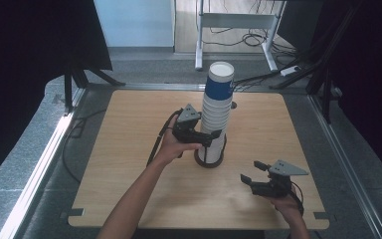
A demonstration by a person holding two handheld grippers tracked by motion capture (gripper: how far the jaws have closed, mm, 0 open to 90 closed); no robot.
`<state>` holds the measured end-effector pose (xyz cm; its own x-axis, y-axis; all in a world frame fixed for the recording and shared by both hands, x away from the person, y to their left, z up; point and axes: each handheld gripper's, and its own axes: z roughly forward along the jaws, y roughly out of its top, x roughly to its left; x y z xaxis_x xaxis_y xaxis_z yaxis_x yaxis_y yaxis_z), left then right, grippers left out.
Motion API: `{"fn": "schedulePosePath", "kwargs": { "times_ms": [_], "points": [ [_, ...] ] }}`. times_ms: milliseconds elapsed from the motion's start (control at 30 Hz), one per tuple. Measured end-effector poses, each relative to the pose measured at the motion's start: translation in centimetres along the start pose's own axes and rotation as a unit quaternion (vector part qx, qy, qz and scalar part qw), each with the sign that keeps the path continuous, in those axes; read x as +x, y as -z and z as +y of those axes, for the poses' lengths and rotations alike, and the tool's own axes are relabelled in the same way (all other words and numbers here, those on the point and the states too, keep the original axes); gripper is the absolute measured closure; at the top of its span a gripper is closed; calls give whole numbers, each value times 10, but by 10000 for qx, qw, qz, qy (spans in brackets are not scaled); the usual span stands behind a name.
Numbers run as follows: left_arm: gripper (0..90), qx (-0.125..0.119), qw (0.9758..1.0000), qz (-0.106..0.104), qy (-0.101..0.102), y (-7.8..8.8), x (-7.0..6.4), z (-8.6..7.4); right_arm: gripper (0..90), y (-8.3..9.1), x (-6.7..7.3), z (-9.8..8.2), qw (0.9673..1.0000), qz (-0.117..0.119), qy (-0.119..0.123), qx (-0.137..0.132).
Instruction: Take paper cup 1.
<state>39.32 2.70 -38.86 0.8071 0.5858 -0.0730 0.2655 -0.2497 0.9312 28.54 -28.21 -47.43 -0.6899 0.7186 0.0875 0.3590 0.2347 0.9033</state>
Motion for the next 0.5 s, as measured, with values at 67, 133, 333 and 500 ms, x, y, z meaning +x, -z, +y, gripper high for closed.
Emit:
{"fn": "schedulePosePath", "kwargs": {
  "times_ms": [67,133,333,500],
  "points": [
    [88,11,10000,-14,-8,-4,0,-1,230,-1,0,-1,10000,-5,-4,25],
    [97,28,10000,-1,-70,-7,-1,-2,230,-1,0,-1,10000,-8,-17,39],
    [121,15,9999,24,-168,-9,-3,-3,230,-1,-1,-1,10000,-24,-18,28],
    [124,7,9998,63,-184,-9,-4,-3,230,1,-1,1,10000,-11,-32,-31]
  ]
}}
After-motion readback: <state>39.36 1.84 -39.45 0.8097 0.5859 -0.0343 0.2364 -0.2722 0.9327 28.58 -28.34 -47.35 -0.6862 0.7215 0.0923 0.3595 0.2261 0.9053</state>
